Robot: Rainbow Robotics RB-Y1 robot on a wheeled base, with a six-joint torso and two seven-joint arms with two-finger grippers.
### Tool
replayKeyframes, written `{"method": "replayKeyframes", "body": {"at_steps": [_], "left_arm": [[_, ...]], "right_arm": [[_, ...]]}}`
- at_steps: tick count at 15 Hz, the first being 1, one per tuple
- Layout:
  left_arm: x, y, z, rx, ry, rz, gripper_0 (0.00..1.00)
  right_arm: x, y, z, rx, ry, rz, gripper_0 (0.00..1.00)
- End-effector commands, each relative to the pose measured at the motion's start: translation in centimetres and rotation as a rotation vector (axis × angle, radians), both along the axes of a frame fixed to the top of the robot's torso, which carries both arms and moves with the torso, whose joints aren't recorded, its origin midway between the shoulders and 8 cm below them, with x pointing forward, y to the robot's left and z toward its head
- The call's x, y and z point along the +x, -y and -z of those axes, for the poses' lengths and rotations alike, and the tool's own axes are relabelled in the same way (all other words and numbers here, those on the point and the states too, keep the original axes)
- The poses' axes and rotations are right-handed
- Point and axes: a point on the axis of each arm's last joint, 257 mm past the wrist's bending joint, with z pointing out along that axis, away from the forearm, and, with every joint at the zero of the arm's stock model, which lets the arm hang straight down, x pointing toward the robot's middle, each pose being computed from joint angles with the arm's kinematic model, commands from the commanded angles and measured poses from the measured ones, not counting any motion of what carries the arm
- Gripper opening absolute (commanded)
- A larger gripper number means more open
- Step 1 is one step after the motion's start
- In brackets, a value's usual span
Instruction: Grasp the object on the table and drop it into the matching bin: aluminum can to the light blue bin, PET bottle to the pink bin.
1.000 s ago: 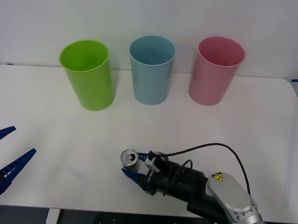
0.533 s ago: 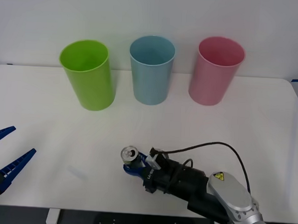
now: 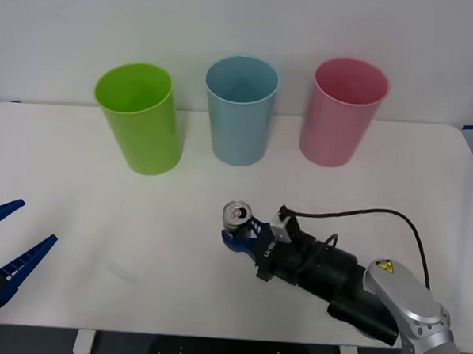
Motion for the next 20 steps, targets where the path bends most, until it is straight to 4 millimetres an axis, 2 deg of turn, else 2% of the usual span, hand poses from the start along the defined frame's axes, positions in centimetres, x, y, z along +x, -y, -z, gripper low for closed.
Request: {"method": "replayKeyframes", "body": {"at_steps": [1, 7, 10, 16, 20], "left_arm": [[0.0, 0.0, 0.0, 0.0, 0.0, 0.0, 1.0], [0.0, 0.0, 0.0, 0.0, 0.0, 0.0, 1.0], [0.0, 0.0, 0.0, 0.0, 0.0, 0.0, 1.0], [0.0, 0.0, 0.0, 0.0, 0.0, 0.0, 1.0], [0.0, 0.0, 0.0, 0.0, 0.0, 0.0, 1.0]], "right_arm": [[1.5, 2.5, -2.5, 0.037, 0.025, 0.036, 0.0], [3.0, 6.0, -7.8, 0.136, 0.006, 0.075, 0.0], [3.2, 6.7, -10.5, 0.172, 0.013, 0.077, 0.0], [2.6, 5.9, -16.4, 0.221, 0.052, 0.03, 0.0], [4.3, 5.5, -20.1, 0.223, 0.079, 0.034, 0.0]]}}
